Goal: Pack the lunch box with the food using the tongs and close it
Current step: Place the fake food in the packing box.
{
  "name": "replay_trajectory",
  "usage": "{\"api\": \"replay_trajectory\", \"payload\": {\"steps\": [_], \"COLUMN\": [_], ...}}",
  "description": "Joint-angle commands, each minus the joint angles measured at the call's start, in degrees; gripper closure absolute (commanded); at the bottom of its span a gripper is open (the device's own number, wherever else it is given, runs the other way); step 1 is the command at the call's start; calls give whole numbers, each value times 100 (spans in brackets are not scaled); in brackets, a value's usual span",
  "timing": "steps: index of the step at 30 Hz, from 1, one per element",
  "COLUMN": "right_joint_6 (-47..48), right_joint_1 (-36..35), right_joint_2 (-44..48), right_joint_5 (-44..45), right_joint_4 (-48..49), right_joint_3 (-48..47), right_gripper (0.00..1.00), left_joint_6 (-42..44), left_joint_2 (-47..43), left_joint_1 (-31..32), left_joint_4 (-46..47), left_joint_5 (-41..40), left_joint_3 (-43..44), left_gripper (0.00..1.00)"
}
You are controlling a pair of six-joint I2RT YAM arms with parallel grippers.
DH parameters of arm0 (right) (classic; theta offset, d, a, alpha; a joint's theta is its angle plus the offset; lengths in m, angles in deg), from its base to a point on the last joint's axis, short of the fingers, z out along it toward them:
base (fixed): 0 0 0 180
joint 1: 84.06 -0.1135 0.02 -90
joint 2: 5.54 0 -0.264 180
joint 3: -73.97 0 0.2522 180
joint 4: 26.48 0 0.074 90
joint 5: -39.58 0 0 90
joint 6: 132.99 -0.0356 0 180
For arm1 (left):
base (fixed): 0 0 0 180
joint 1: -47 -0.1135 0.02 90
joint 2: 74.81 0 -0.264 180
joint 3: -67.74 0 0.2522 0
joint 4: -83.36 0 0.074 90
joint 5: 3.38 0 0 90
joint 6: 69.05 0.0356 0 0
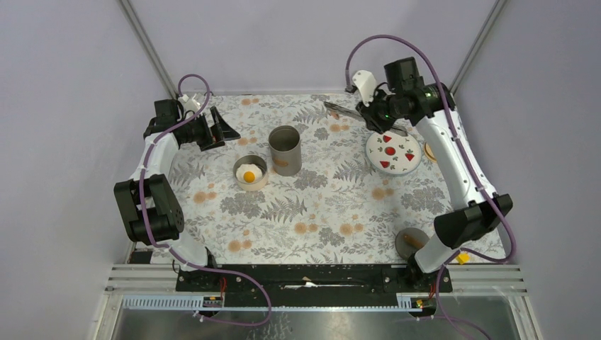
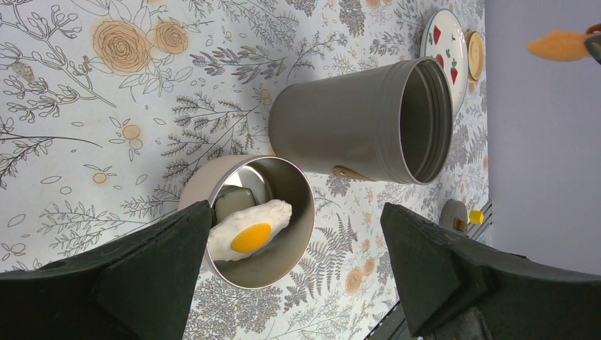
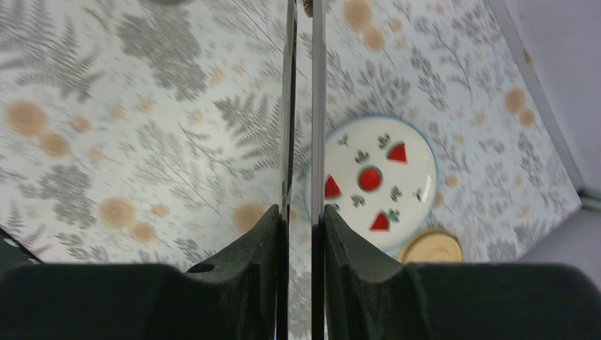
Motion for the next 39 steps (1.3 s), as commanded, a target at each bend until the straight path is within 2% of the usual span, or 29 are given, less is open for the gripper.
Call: {"api": "replay_trajectory", "payload": {"steps": [1, 7, 13, 23, 32, 37, 39], "right_joint_6": [-585, -774, -816, -822, -617, -590, -595], "right_joint_1": [-604, -1479, -1859, -1908, -1907, -1911, -1911], "right_joint_2": [-323, -817, -1309, -1845, -1866, -1847, -1858], "right_joint_5": [-926, -962, -844, -727, 29, 9, -7], "right_joint_4": [-204, -186, -171, -160, -13, -1, -5], "right_joint_3": [-835, -1472, -1747, -1937, -1599, -1421, -1420], "right_gripper": [90, 90, 90, 90, 89, 82, 76], "left_joint_6": [20, 37, 46, 54, 55, 64, 64], "left_joint_2": [-21, -33, -46, -71, -80, -81, -82], "left_joint_1": [16, 15, 9, 5, 5, 5, 6], "left_joint_4": [179, 179, 183, 181, 177, 178, 179], "left_joint_5": [88, 93, 125, 148, 180, 174, 171], "left_joint_3": [146, 119, 127, 143, 141, 154, 154], "left_gripper": [1, 1, 1, 1, 1, 1, 1]}}
